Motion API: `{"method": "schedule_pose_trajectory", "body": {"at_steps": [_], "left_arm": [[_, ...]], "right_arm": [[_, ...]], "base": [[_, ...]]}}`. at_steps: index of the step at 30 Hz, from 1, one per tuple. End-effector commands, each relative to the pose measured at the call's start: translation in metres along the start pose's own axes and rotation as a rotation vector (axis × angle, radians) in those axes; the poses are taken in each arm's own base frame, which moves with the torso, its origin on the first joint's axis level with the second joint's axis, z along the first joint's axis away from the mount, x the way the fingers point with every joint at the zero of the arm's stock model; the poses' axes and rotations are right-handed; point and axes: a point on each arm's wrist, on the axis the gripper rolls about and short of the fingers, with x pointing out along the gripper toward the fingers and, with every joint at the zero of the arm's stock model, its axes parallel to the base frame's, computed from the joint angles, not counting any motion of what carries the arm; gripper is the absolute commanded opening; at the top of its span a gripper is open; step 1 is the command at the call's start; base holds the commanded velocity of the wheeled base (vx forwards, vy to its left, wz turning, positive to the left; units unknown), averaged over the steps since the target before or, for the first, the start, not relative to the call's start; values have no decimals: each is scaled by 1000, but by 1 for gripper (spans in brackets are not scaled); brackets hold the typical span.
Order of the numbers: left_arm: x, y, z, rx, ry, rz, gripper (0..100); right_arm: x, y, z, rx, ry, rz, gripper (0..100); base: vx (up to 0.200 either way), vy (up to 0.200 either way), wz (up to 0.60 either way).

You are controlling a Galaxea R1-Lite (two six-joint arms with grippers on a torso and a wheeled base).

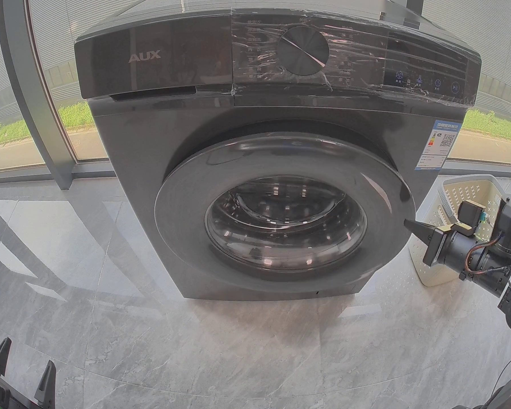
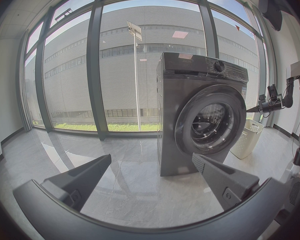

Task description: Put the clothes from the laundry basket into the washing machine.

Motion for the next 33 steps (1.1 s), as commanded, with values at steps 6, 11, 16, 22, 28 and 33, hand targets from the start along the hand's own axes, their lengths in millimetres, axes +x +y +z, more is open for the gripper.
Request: {"method": "schedule_pose_trajectory", "body": {"at_steps": [6,11,16,22,28,33], "left_arm": [[0,0,-5,-3,2,0,100],[0,0,-5,-3,2,0,100],[0,0,-5,-2,4,0,100],[0,0,-5,-3,4,0,100],[0,0,-5,-3,4,0,100],[0,0,-5,-2,3,-2,100]], "right_arm": [[-13,9,-40,-15,133,72,0],[-11,17,-37,-25,98,107,0],[-2,16,-29,-31,37,110,0],[10,15,-21,-43,-63,84,0],[11,15,-19,-44,-98,75,0],[9,15,-20,-35,-97,59,0]], "base": [[200,0,0],[200,0,0],[160,0,0],[0,0,0],[0,0,0],[0,0,0]]}}
